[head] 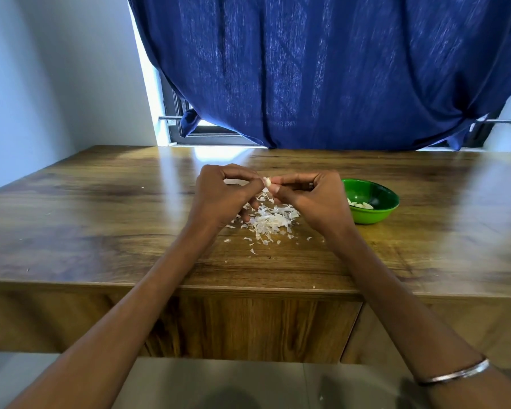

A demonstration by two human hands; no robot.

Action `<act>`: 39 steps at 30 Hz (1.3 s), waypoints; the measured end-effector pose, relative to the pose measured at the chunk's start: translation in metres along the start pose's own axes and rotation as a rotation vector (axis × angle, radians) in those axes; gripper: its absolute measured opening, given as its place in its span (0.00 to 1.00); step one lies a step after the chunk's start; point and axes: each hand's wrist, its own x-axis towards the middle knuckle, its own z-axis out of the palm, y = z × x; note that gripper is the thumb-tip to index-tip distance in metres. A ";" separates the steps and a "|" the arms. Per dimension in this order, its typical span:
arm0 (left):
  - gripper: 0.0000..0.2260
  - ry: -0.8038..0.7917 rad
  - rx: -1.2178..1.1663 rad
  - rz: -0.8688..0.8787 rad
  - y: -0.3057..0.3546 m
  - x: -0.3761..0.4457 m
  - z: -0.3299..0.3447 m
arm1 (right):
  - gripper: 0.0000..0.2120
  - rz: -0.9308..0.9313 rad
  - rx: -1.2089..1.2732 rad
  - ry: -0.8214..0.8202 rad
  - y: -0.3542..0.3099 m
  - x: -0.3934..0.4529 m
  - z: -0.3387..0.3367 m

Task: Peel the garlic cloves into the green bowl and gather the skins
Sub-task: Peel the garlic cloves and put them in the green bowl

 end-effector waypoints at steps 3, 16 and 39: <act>0.02 0.008 0.045 0.011 -0.002 0.000 0.000 | 0.09 -0.020 -0.075 -0.009 0.001 0.000 0.001; 0.02 0.012 0.107 0.043 0.001 -0.002 -0.002 | 0.08 -0.068 -0.159 -0.016 0.000 0.000 0.001; 0.05 -0.028 -0.009 -0.059 0.002 0.000 -0.003 | 0.07 0.003 0.009 -0.047 -0.002 -0.002 0.002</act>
